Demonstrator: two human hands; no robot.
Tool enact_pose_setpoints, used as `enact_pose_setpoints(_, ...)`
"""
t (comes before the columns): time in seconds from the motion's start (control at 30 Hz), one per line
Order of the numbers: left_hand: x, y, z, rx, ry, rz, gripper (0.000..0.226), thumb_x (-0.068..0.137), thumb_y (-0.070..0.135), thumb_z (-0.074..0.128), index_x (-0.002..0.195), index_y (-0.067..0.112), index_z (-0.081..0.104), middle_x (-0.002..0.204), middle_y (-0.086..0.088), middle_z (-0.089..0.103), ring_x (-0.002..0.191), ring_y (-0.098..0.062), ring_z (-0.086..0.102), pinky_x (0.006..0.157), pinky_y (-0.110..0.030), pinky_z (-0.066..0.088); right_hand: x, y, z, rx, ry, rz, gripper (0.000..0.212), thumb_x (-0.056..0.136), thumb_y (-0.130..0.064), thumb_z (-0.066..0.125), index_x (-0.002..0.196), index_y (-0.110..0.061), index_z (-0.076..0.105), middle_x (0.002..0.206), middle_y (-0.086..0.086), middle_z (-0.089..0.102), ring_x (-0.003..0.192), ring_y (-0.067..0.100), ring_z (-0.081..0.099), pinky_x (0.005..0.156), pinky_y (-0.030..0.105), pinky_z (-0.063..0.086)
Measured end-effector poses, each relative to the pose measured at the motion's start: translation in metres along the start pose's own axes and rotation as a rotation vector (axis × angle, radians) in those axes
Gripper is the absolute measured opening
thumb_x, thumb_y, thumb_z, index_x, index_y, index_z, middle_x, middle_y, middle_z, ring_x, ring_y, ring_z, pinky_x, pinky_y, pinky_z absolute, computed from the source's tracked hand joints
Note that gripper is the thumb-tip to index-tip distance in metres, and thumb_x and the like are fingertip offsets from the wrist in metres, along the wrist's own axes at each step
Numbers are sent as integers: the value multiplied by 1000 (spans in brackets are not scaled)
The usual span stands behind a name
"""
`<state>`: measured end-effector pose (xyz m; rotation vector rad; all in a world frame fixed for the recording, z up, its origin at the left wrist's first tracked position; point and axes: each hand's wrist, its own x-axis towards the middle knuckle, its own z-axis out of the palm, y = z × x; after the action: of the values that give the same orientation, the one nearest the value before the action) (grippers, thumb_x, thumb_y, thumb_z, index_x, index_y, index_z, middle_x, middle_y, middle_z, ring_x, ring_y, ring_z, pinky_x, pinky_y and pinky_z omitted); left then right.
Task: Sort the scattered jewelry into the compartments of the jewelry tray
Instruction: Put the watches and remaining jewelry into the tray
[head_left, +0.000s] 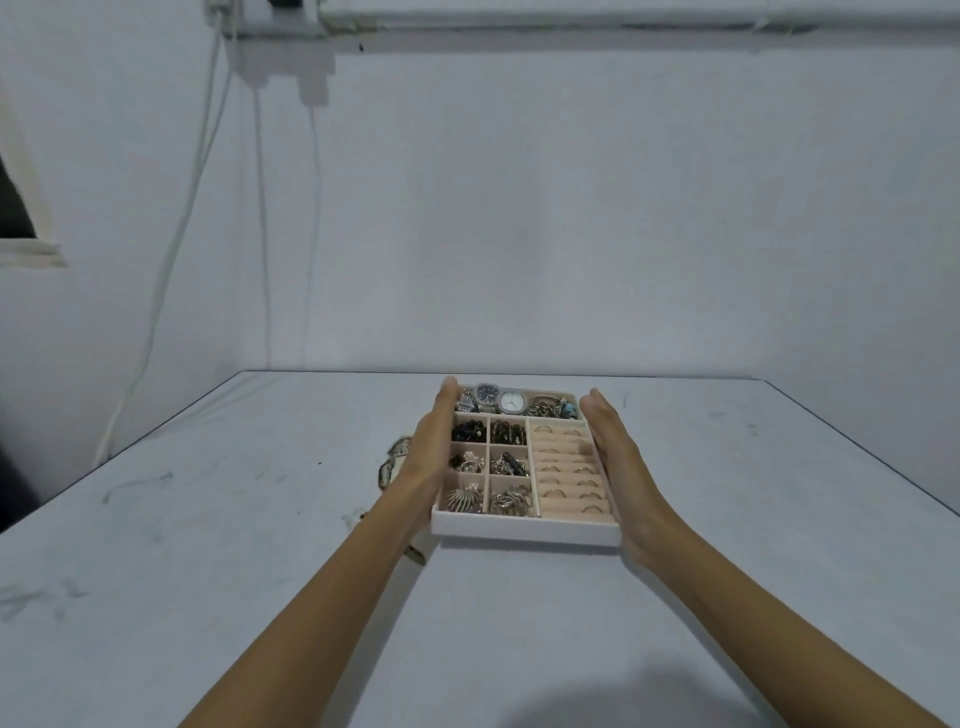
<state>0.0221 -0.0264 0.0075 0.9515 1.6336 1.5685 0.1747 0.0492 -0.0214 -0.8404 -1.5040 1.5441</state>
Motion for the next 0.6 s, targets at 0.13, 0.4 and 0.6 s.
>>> enact_pose_setpoints(0.13,16,-4,0,18,11,-26,57,100,52,19,141,18,41,127,-5,55,99,-16,55,78,-31,43,18,5,2,6,-2,4,90,56,-88,52,138,-57,31,137,-12,52,126,16,50,110,48,36)
enact_pose_setpoints(0.4,43,-24,0,100,58,-57,67,89,71,19,120,25,57,103,4,59,106,-26,58,96,-45,46,35,16,3,47,3,51,81,68,-79,53,139,-61,20,136,-14,50,131,18,46,111,50,34)
enact_pose_setpoints(0.6,43,-32,1,170,20,-40,78,85,75,18,141,26,43,135,0,52,110,-22,56,92,-46,48,38,21,5,-74,15,25,76,74,-78,44,141,-61,12,153,-11,31,139,15,33,115,49,28)
